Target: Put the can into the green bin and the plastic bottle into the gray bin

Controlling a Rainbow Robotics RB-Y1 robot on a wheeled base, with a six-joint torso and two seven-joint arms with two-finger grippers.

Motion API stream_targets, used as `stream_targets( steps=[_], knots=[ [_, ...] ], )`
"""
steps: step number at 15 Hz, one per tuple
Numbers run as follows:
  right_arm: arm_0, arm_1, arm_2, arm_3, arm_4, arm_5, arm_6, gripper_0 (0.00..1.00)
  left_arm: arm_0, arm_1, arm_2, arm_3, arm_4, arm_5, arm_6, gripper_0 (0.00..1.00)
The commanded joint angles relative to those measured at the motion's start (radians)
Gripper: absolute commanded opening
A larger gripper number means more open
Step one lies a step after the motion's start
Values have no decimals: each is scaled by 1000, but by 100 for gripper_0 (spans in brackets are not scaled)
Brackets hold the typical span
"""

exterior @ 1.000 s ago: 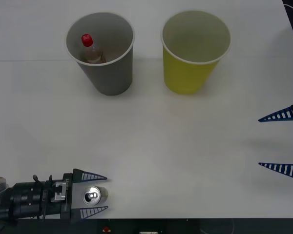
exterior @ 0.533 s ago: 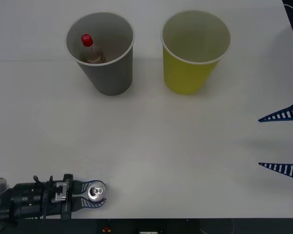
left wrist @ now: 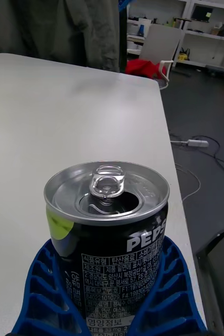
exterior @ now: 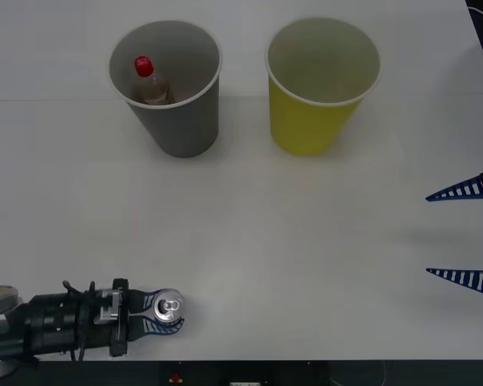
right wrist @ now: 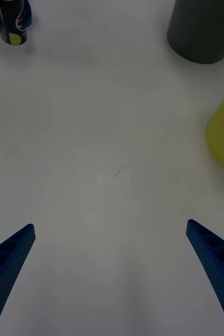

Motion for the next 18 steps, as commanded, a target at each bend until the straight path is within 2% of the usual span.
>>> stream_targets(
  steps=[1,3,5,8,12,13,18],
  knots=[
    [0,0,0,0,0,0,0,100,4,41,47,-103,-80,60,139,0],
    [0,0,0,0,0,0,0,100,13,52,111,-150,-174,61,285,0],
    [0,0,0,0,0,0,0,100,55,52,229,-215,-304,66,447,0],
    [0,0,0,0,0,0,0,100,128,52,387,-403,-556,144,782,0],
    [0,0,0,0,0,0,0,100,170,52,440,-620,-801,299,1184,0],
    [0,0,0,0,0,0,0,100,170,52,446,-672,-879,336,1319,0],
    [0,0,0,0,0,0,0,100,170,52,525,-854,-1227,347,1886,0]
  ],
)
